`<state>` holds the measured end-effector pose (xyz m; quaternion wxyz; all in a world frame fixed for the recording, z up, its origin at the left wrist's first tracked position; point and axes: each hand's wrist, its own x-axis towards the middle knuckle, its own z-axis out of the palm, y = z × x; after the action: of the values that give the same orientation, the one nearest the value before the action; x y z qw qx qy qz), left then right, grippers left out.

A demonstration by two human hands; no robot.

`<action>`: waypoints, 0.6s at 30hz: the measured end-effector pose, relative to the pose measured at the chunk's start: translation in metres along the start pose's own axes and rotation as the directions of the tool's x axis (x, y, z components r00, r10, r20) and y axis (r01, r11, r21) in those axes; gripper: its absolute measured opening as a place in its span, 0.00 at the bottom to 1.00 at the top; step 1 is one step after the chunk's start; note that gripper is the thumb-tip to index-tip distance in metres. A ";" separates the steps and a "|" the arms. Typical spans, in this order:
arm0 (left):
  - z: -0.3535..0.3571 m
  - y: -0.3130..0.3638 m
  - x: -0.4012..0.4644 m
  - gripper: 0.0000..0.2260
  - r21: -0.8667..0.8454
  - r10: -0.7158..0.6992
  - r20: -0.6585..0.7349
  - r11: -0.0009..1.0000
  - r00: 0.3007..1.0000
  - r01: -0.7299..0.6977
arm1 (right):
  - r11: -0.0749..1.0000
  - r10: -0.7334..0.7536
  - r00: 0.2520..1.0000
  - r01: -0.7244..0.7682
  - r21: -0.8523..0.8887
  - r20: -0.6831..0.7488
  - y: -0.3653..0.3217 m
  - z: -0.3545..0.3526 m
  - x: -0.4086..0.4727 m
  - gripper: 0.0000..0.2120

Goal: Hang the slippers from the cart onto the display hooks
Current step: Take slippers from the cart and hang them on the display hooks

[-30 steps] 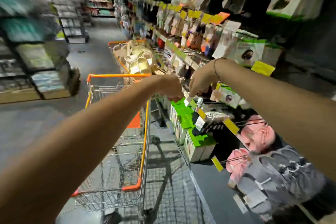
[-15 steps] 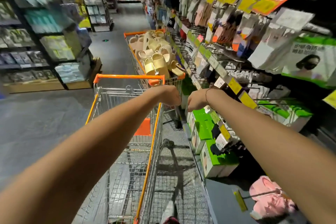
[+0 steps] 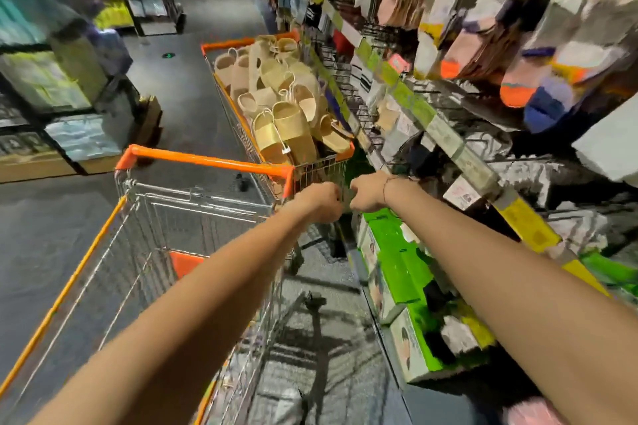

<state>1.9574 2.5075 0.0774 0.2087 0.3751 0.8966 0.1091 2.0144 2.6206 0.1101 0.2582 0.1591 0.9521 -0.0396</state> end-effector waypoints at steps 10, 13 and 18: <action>0.079 -0.140 0.222 0.29 -0.009 -0.148 0.028 0.989 0.989 0.148 | 0.980 0.084 0.996 -0.085 0.178 0.013 -0.004 0.038 0.253 0.21; 0.096 -0.174 0.273 0.36 0.076 -0.115 -0.086 0.990 0.990 0.122 | 0.977 0.122 0.992 -0.117 0.177 -0.017 0.005 0.047 0.321 0.26; 0.122 -0.216 0.330 0.32 0.203 -0.129 -0.159 0.966 0.979 0.160 | 0.970 0.129 0.984 -0.099 0.222 -0.124 0.015 0.061 0.403 0.30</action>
<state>1.6692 2.5987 -0.2041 0.1086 0.3201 0.9409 0.0229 1.7191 2.7390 -0.1456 0.1749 0.2429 0.9470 -0.1165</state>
